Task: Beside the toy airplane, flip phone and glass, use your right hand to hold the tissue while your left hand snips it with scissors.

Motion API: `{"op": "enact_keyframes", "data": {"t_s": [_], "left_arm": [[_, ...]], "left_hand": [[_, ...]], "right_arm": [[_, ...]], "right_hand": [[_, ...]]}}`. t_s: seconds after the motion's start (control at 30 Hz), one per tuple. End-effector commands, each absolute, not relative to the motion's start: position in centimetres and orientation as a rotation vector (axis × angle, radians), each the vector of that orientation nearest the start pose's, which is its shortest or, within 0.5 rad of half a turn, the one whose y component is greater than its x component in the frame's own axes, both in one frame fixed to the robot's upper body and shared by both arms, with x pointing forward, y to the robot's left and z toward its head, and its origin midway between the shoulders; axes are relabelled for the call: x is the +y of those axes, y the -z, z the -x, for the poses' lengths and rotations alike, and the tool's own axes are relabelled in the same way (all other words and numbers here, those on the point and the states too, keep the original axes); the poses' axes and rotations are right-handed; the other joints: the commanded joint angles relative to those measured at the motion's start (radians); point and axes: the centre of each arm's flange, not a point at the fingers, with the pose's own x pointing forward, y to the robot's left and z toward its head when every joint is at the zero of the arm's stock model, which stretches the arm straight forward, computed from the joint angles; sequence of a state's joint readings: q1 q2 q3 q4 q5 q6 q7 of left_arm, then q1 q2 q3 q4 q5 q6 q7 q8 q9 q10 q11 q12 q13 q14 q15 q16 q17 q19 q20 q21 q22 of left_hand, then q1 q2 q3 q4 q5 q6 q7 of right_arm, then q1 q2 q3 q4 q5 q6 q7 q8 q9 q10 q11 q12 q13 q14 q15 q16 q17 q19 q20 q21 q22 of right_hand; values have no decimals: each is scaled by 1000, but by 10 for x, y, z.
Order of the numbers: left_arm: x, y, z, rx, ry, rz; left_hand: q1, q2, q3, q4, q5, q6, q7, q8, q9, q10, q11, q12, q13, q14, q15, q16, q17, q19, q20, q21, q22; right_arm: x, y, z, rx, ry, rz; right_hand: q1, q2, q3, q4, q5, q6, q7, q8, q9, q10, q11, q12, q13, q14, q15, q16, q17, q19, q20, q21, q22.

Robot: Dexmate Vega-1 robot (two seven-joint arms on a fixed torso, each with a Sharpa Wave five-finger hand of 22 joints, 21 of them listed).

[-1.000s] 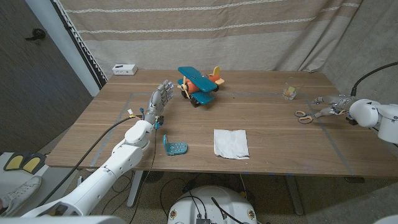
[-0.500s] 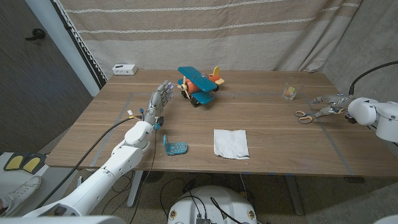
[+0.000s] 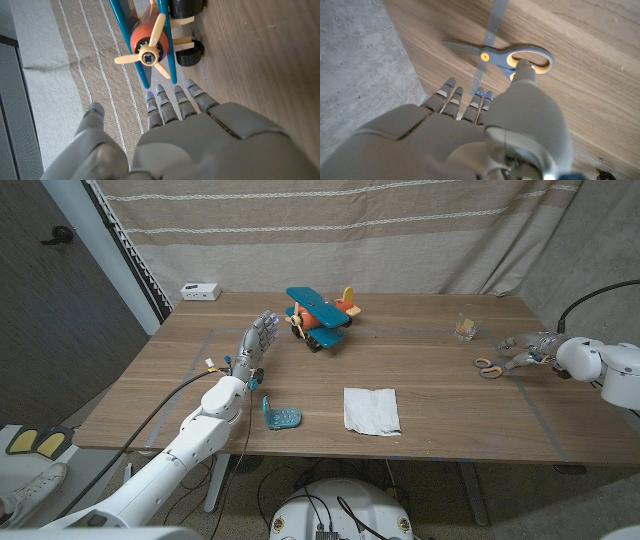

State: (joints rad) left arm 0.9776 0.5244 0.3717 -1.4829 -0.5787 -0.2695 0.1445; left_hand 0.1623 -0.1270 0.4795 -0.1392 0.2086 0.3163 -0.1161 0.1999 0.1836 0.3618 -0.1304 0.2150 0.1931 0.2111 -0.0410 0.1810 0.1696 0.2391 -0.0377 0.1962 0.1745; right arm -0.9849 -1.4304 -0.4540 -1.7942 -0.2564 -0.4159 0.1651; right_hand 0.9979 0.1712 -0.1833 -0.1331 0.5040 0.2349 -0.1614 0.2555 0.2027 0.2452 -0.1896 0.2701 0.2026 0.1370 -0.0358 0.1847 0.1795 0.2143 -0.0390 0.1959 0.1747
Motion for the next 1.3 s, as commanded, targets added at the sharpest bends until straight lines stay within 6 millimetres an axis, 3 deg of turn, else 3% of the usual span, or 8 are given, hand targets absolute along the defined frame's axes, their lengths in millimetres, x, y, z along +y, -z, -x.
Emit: {"op": "enact_keyframes", "data": {"t_s": [0.03, 0.23, 0.83, 1.1, 1.3], "left_arm": [[264, 59, -620, -584, 133, 39], [263, 60, -620, -584, 134, 40], [265, 61, -616, -584, 123, 36], [265, 60, -615, -584, 125, 35], [264, 58, -614, -585, 130, 29]], "left_hand": [[2, 3, 0, -3, 2, 5, 4, -1, 5, 5, -10, -2, 2, 5, -140, 2, 4, 0, -68, 0, 3], [2, 3, 0, -3, 3, 4, 5, -1, 5, 6, 1, -2, 2, 5, -140, 2, 4, 0, -68, 0, 3], [3, 2, -1, -4, 4, 6, 6, -1, 5, 5, -3, -3, 2, 6, -140, 2, 5, 0, -68, 0, 3], [3, 2, -1, -4, 4, 6, 5, -1, 5, 6, 2, -3, 2, 5, -140, 2, 5, 0, -68, 0, 3], [3, 2, -1, -4, 4, 5, 4, -1, 5, 8, 1, -2, 2, 5, -140, 2, 5, -1, -68, 0, 3]], "right_arm": [[-492, -1, -550, 90, 150, 1674], [-493, -1, -551, 95, 154, 1686], [-489, 1, -561, 111, 139, 1728], [-490, 4, -562, 123, 139, 1740], [-491, 6, -564, 125, 136, 1744]], "right_hand": [[22, 3, 11, -1, 9, 14, -4, 6, 5, 8, -9, 7, 7, 0, -184, 2, 1, -1, -134, -1, 2], [38, 4, 21, -2, 12, 17, -8, 6, 7, 3, -13, 6, 10, -4, -184, 0, 1, -3, -140, -1, 2], [68, 12, 43, -1, 18, 11, -10, 1, 9, -5, -15, 4, 14, -11, -186, 0, 2, -7, -142, -2, 2], [111, 23, 82, 1, 29, 24, -12, 6, 16, 14, -12, 18, 23, 18, -188, 14, 8, 2, -143, 4, 3], [123, 20, 94, 3, 32, 28, -12, 9, 21, 22, -8, 24, 27, 23, -188, 16, 10, 4, -143, 4, 4]]}}
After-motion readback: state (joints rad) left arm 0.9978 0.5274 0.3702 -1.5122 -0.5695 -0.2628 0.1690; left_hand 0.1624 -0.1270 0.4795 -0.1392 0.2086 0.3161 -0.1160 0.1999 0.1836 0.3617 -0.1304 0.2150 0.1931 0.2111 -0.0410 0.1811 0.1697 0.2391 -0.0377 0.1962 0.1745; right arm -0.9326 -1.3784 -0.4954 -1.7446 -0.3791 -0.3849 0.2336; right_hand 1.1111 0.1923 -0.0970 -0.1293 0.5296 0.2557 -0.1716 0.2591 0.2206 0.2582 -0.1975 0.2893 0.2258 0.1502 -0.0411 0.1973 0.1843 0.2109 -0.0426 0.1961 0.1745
